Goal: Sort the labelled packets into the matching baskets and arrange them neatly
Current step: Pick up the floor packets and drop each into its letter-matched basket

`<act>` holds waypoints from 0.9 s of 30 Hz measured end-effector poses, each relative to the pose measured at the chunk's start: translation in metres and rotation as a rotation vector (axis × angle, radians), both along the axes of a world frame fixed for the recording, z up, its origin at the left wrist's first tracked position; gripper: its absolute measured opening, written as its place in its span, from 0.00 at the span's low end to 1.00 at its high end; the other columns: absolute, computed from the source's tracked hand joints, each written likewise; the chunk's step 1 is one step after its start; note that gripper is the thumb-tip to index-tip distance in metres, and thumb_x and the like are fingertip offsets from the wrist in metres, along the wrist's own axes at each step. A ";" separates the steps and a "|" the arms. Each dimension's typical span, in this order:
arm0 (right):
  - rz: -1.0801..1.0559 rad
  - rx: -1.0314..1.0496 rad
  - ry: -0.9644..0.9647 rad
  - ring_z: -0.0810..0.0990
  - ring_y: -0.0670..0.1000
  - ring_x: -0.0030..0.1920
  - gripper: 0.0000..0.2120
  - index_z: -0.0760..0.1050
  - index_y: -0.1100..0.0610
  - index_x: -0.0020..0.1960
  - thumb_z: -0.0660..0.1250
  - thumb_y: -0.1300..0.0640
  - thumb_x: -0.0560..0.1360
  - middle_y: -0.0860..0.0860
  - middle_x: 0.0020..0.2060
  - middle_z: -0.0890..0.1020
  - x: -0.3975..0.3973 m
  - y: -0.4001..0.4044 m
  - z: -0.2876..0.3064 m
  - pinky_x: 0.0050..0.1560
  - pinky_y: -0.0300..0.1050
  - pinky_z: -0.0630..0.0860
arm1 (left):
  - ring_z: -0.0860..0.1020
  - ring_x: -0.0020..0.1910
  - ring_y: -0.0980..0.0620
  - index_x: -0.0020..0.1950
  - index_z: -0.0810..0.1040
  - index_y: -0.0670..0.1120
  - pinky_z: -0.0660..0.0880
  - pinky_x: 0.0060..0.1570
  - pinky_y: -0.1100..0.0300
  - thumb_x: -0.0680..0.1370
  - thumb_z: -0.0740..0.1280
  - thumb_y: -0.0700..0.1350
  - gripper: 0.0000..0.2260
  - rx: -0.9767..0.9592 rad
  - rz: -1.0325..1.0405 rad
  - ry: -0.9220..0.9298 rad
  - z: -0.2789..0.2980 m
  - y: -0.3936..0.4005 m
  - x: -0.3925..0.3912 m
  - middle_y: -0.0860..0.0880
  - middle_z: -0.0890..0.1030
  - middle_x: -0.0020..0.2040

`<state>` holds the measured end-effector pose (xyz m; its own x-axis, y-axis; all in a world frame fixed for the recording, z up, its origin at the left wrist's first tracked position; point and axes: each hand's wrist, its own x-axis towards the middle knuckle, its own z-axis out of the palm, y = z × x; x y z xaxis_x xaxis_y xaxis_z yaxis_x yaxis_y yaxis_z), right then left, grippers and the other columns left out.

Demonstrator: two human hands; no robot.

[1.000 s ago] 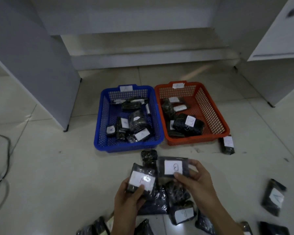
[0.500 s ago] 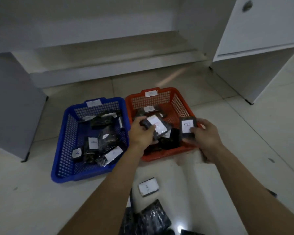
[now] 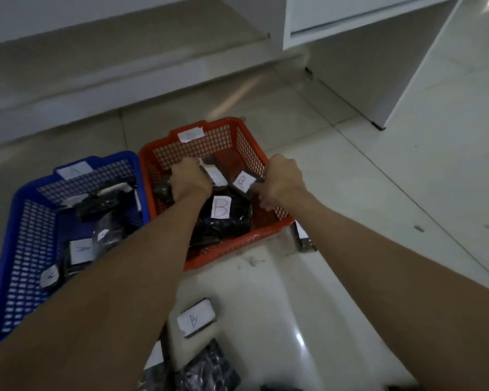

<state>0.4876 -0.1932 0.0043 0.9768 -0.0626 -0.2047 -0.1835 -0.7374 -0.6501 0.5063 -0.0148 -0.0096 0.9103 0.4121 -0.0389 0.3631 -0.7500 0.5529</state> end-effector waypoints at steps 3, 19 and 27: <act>0.000 0.081 -0.004 0.86 0.53 0.30 0.13 0.77 0.60 0.51 0.77 0.54 0.73 0.57 0.38 0.85 -0.005 -0.019 0.013 0.29 0.46 0.83 | 0.79 0.59 0.38 0.62 0.80 0.40 0.77 0.60 0.50 0.72 0.76 0.44 0.20 0.044 0.023 -0.028 0.011 0.000 -0.006 0.37 0.80 0.60; -0.535 0.332 0.017 0.78 0.50 0.25 0.09 0.83 0.60 0.40 0.73 0.57 0.76 0.52 0.29 0.85 -0.231 -0.176 0.010 0.30 0.41 0.76 | 0.78 0.27 0.51 0.39 0.82 0.52 0.74 0.29 0.56 0.74 0.74 0.50 0.06 -0.472 -0.038 -0.124 0.033 -0.077 -0.231 0.48 0.79 0.27; -0.654 0.203 0.171 0.83 0.51 0.43 0.11 0.83 0.58 0.45 0.75 0.49 0.74 0.49 0.39 0.85 -0.306 -0.210 -0.049 0.51 0.46 0.79 | 0.80 0.42 0.54 0.55 0.79 0.47 0.71 0.38 0.67 0.77 0.70 0.46 0.07 -0.473 -0.118 0.061 0.002 -0.129 -0.286 0.52 0.82 0.44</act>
